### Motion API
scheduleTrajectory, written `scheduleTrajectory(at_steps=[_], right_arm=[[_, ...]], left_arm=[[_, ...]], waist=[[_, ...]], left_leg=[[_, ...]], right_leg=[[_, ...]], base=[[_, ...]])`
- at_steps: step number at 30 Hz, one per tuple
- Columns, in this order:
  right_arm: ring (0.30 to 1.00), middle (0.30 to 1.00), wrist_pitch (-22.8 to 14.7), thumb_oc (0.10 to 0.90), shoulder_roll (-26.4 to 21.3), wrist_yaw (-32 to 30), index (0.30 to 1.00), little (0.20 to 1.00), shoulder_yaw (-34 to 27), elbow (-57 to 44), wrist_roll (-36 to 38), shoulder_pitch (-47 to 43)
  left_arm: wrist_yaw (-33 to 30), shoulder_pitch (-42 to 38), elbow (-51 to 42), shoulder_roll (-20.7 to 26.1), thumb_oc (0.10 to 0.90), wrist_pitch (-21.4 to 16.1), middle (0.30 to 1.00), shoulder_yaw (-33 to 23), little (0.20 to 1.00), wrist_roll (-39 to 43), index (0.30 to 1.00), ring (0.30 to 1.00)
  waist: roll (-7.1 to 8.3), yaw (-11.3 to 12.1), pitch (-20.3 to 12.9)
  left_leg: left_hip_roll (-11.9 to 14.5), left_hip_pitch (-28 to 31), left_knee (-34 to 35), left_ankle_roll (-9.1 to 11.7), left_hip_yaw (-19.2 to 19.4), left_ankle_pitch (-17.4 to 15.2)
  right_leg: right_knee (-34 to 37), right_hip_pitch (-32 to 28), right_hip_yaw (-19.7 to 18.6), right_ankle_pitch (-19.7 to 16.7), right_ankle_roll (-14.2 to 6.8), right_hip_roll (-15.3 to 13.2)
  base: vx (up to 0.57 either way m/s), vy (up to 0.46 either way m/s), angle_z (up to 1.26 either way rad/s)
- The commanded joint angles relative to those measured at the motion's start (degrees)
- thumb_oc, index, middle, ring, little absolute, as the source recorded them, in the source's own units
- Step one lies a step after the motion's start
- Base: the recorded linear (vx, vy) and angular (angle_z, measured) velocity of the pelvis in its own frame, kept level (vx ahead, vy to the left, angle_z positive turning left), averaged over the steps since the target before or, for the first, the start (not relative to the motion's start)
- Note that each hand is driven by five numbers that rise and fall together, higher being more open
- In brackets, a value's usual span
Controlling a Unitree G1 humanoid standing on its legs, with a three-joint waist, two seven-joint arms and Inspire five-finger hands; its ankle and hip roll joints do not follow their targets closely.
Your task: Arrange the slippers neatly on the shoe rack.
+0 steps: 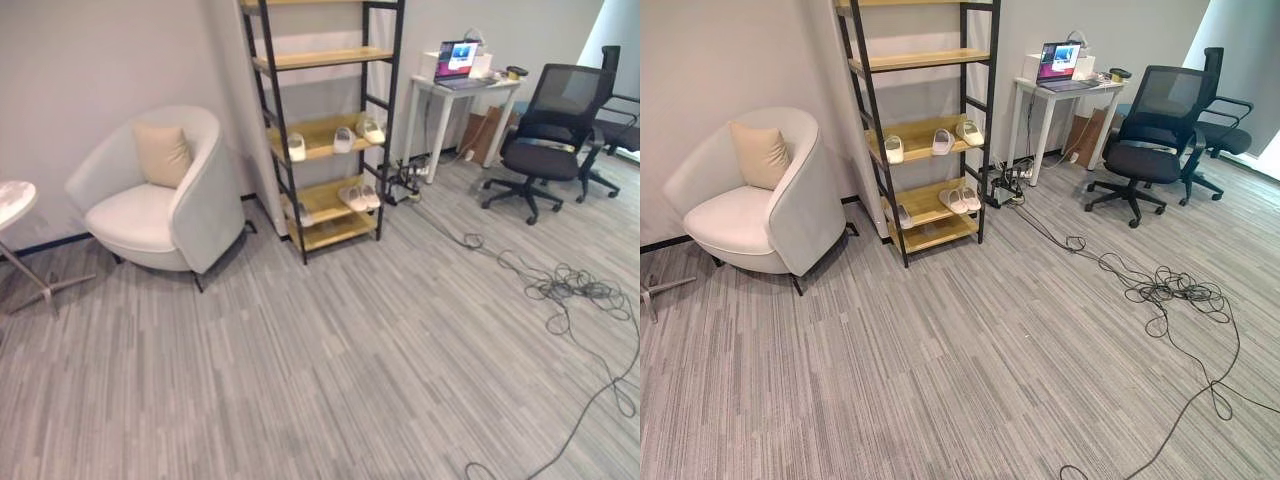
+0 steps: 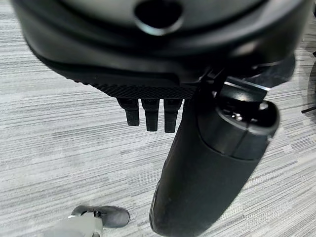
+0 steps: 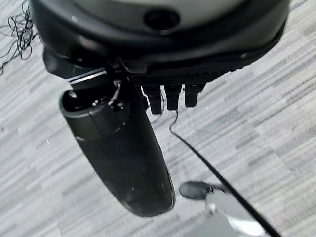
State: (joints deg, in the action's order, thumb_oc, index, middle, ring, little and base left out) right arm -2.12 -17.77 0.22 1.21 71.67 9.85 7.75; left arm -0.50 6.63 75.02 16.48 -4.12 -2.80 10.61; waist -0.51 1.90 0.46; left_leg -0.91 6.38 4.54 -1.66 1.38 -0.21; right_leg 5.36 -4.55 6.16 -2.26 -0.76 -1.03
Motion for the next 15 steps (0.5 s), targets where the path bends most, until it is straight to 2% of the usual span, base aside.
scheduleTrajectory(at_steps=[1, 5, 12, 15], right_arm=[[0.900, 0.900, -1.2, 0.800, -0.8, -0.7, 0.900, 0.900, 1.7, -0.3, -0.5, -1.5], [0.900, 0.900, -1.2, 0.800, 0.6, -0.8, 0.900, 0.900, 2.4, -0.3, -0.4, -1.4], [0.900, 0.900, -0.5, 0.800, 2.5, -0.2, 0.900, 0.900, 3.9, -4.4, 0.1, 0.0], [0.900, 0.900, -0.3, 0.800, 3.0, 0.1, 0.900, 0.900, 4.7, -5.1, -0.2, 0.3]], left_arm=[[-0.3, -3.0, 2.5, 0.5, 0.800, -1.3, 0.900, 0.4, 0.900, -1.4, 0.900, 0.900], [-0.9, -3.5, 2.6, -0.1, 0.800, -1.2, 0.900, 2.2, 0.900, -3.4, 0.900, 0.900], [-0.6, -4.2, 1.7, -2.0, 0.800, -0.9, 0.900, 5.9, 0.900, -4.6, 0.900, 0.900], [-0.4, -4.0, 1.7, -2.4, 0.800, -0.7, 0.900, 7.5, 0.900, -6.0, 0.900, 0.900]], waist=[[0.86, 0.8, -0.2], [0.85, 0.6, 0.1], [0.00, -1.0, 2.9], [-0.04, -1.4, 3.8]], left_leg=[[-0.3, 0.7, 0.5, 0.9, 0.0, -3.3], [-0.2, 0.7, 0.5, 1.0, 0.1, -3.3], [1.3, 0.0, -0.1, 1.0, 0.5, -2.9], [2.1, -0.6, -2.5, 1.2, 1.0, -3.8]], right_leg=[[-4.0, 0.3, 2.7, 3.9, -2.8, -0.9], [-4.7, 0.5, 2.6, 4.1, -2.8, -1.0], [-14.7, 6.4, 2.2, 7.1, -1.8, -0.5], [-18.3, 8.0, 1.7, 8.9, -1.3, -0.3]], base=[[0.00, 0.000, 0.00], [0.00, 0.000, 0.00], [0.01, -0.060, 0.01], [0.08, -0.095, 0.01]])
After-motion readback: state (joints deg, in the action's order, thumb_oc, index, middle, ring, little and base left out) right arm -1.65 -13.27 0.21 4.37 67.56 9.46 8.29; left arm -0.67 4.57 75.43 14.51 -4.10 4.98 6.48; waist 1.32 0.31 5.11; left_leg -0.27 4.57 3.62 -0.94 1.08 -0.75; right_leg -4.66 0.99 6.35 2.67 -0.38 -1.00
